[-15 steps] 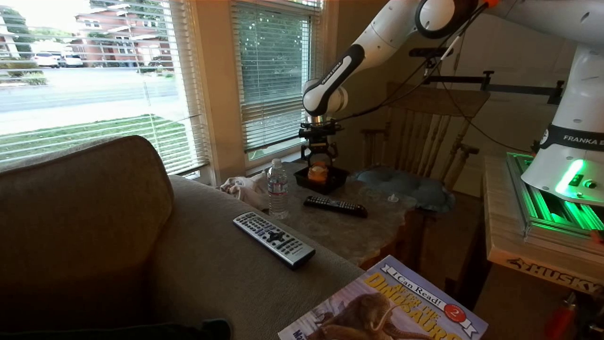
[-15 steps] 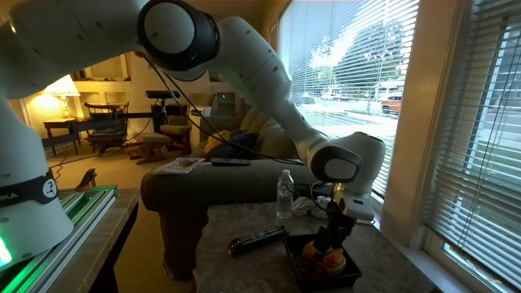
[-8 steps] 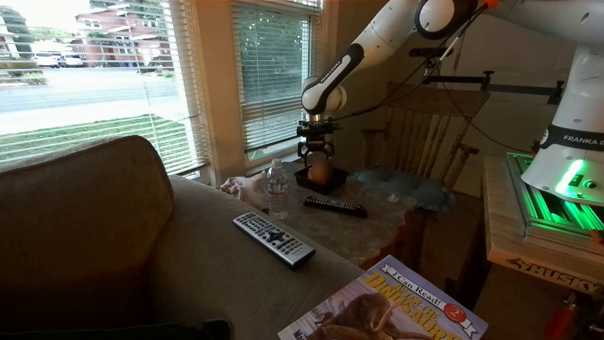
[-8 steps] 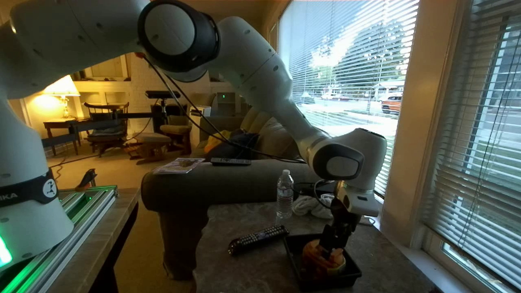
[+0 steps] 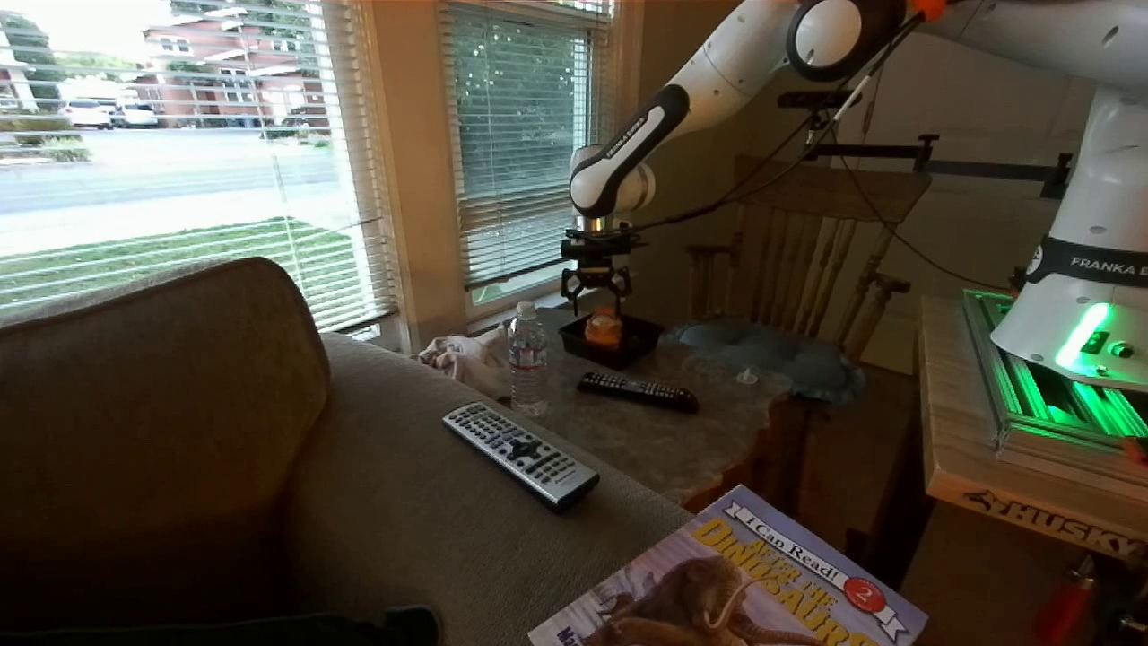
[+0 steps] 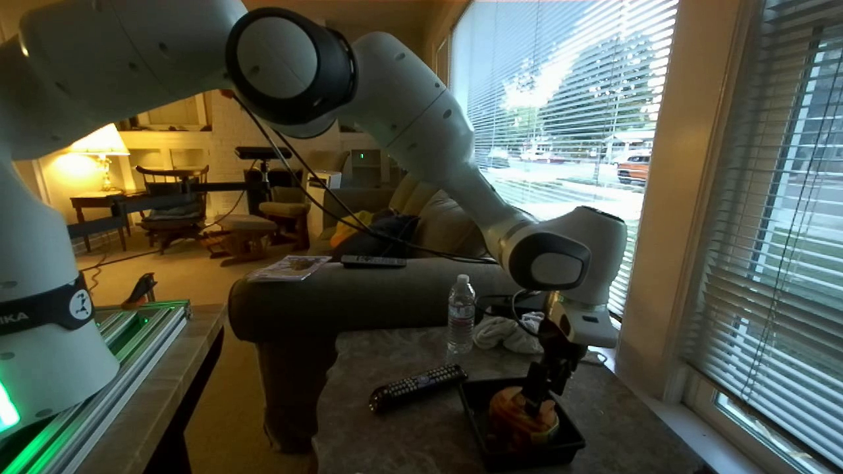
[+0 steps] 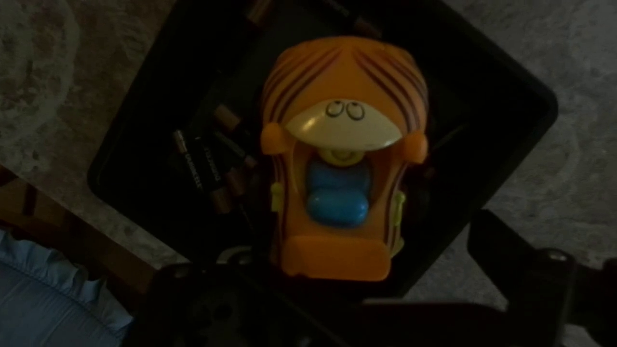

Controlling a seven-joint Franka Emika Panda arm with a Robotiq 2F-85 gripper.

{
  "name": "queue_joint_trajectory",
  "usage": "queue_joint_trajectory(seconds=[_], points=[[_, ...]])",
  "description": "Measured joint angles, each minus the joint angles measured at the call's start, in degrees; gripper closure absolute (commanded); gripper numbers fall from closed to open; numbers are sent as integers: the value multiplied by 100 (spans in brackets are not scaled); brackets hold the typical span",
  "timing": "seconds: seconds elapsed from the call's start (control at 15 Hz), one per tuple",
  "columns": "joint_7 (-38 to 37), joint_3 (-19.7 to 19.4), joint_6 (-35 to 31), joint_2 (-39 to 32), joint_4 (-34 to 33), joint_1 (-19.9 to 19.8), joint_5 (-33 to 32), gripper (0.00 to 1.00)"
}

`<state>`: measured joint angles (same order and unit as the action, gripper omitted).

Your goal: Take the car out of the black box.

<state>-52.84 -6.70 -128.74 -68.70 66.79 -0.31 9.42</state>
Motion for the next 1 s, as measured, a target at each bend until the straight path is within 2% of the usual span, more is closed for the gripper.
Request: queue_joint_trajectory(seconds=[0.93, 1.0], points=[[-1, -11, 526, -177, -211, -12, 0, 0], [0, -21, 524, -225, -255, -16, 0, 3]])
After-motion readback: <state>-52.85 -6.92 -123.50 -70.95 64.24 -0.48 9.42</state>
